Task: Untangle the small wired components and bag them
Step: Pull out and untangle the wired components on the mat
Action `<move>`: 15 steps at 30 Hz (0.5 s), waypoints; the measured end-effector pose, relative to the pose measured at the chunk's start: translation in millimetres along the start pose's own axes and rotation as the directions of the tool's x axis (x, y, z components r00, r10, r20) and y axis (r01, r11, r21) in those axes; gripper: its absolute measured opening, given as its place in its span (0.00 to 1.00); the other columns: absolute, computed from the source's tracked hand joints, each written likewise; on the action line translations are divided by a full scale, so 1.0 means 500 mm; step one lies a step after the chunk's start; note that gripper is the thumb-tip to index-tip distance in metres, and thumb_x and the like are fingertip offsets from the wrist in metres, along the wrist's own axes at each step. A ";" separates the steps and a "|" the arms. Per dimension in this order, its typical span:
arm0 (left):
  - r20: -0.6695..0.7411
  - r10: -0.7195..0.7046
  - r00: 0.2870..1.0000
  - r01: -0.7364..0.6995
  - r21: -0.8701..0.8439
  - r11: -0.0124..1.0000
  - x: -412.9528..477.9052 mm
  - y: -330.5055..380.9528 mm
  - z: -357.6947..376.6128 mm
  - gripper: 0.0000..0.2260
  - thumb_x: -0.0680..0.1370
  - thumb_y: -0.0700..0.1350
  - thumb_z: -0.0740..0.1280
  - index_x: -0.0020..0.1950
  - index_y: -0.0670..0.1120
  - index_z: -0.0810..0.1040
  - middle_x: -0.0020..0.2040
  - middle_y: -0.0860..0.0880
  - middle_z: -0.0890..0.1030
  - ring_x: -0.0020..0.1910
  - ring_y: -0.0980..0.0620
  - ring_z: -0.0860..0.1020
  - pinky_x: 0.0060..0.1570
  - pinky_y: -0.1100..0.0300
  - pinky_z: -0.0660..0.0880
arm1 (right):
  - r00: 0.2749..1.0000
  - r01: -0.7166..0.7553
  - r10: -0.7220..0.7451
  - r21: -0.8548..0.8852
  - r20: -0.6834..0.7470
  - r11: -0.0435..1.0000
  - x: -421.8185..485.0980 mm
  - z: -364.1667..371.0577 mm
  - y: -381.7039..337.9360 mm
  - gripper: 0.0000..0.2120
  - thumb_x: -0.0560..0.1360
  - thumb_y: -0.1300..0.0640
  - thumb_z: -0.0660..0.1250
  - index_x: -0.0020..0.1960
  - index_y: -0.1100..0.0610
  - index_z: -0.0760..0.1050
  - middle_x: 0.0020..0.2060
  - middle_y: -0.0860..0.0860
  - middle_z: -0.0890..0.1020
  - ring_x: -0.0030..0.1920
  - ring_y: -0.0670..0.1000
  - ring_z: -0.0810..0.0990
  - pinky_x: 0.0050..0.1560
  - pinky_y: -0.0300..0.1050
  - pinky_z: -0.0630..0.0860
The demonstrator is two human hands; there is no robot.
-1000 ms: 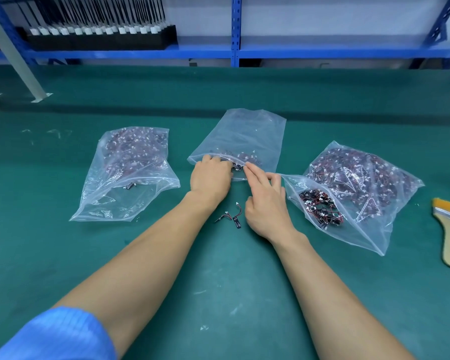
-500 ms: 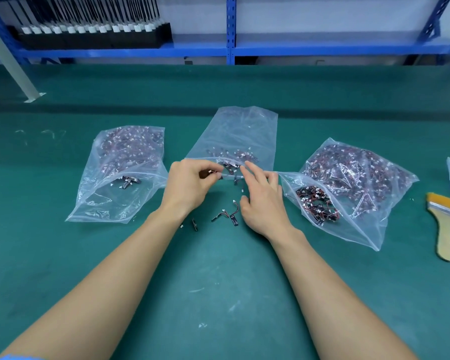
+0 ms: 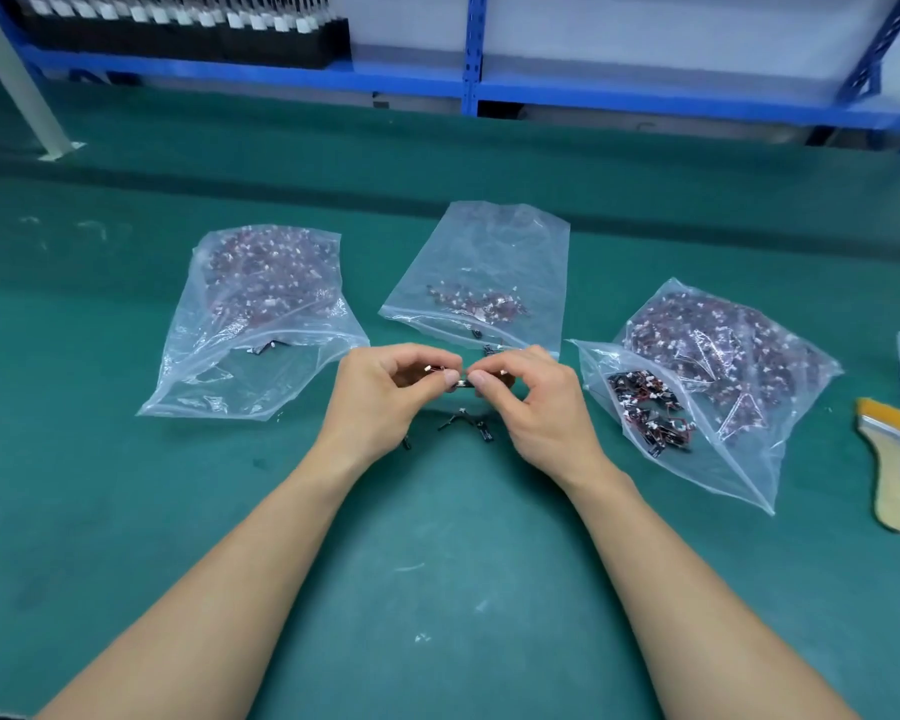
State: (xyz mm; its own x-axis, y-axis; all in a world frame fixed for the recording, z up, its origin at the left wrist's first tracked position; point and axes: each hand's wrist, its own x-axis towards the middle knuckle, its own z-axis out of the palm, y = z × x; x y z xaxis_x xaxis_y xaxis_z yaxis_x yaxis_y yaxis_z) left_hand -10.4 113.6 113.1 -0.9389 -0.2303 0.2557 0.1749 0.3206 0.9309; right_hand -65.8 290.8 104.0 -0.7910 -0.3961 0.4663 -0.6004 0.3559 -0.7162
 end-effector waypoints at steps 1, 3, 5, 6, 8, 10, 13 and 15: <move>-0.010 0.007 1.000 -0.007 0.008 1.000 0.000 0.001 -0.002 0.10 0.74 0.38 0.75 0.44 0.55 0.86 0.40 0.55 0.86 0.42 0.54 0.85 0.48 0.64 0.79 | 1.000 -0.025 0.025 0.003 -0.001 1.000 0.000 -0.003 0.002 0.04 0.77 0.58 0.72 0.45 0.52 0.84 0.37 0.39 0.82 0.43 0.46 0.77 0.48 0.37 0.70; -0.053 0.005 0.999 -0.005 0.003 1.000 0.003 0.001 -0.008 0.08 0.75 0.39 0.75 0.45 0.54 0.86 0.38 0.55 0.86 0.40 0.58 0.84 0.45 0.68 0.77 | 0.997 -0.075 0.075 0.003 0.000 0.997 0.000 -0.015 0.009 0.04 0.77 0.60 0.71 0.45 0.53 0.83 0.36 0.38 0.81 0.42 0.46 0.78 0.46 0.34 0.69; -0.085 -0.007 0.996 0.006 -0.014 1.000 0.005 -0.002 -0.016 0.07 0.75 0.39 0.74 0.45 0.52 0.86 0.37 0.54 0.86 0.38 0.59 0.83 0.43 0.70 0.74 | 0.995 -0.094 0.094 -0.003 0.035 0.996 -0.002 -0.036 0.015 0.05 0.78 0.61 0.70 0.45 0.54 0.82 0.37 0.38 0.81 0.41 0.43 0.77 0.45 0.32 0.68; -0.089 -0.007 0.996 0.007 -0.009 1.000 0.005 -0.004 -0.020 0.07 0.75 0.40 0.74 0.45 0.53 0.86 0.36 0.55 0.85 0.37 0.60 0.82 0.42 0.71 0.74 | 0.993 -0.086 0.088 -0.024 0.077 0.996 -0.003 -0.047 0.018 0.05 0.78 0.61 0.70 0.45 0.54 0.81 0.38 0.38 0.80 0.41 0.42 0.76 0.45 0.32 0.67; -0.092 -0.002 0.996 0.003 0.016 1.000 0.005 -0.009 -0.026 0.08 0.76 0.40 0.74 0.45 0.54 0.86 0.35 0.55 0.85 0.35 0.61 0.81 0.40 0.72 0.73 | 0.978 -0.047 0.068 -0.109 0.198 0.993 -0.007 -0.065 0.024 0.05 0.79 0.61 0.68 0.46 0.55 0.81 0.40 0.40 0.80 0.44 0.44 0.75 0.46 0.32 0.66; -0.100 0.000 0.995 0.004 0.034 0.999 0.006 -0.014 -0.031 0.07 0.76 0.41 0.74 0.45 0.54 0.86 0.33 0.55 0.84 0.34 0.60 0.80 0.38 0.71 0.72 | 0.941 -0.018 0.085 -0.201 0.327 0.980 -0.010 -0.078 0.031 0.06 0.80 0.61 0.67 0.46 0.55 0.80 0.41 0.42 0.80 0.47 0.49 0.74 0.47 0.36 0.66; -0.116 0.003 0.993 0.002 0.045 0.999 0.008 -0.020 -0.038 0.07 0.76 0.42 0.74 0.46 0.55 0.85 0.34 0.53 0.84 0.34 0.56 0.81 0.38 0.65 0.75 | 0.896 -0.004 0.129 -0.282 0.426 0.959 -0.012 -0.084 0.035 0.05 0.80 0.59 0.68 0.47 0.53 0.81 0.44 0.46 0.79 0.50 0.50 0.70 0.52 0.40 0.65; -0.120 0.005 0.993 -0.002 0.026 1.000 0.009 -0.021 -0.043 0.07 0.76 0.41 0.73 0.46 0.54 0.85 0.38 0.51 0.86 0.35 0.55 0.82 0.42 0.61 0.77 | 0.906 -0.020 0.139 -0.288 0.399 0.957 -0.014 -0.084 0.033 0.03 0.79 0.56 0.70 0.51 0.50 0.82 0.51 0.45 0.77 0.54 0.48 0.68 0.59 0.37 0.64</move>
State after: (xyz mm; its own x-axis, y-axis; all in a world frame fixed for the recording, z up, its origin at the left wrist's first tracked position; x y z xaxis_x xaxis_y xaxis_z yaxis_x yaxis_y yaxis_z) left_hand -10.1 89.7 110.0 -0.8958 -0.3372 0.2896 0.1687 0.3449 0.9234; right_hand -75.3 335.1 110.8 -0.7535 -0.6472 0.1154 -0.5927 0.5928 -0.5453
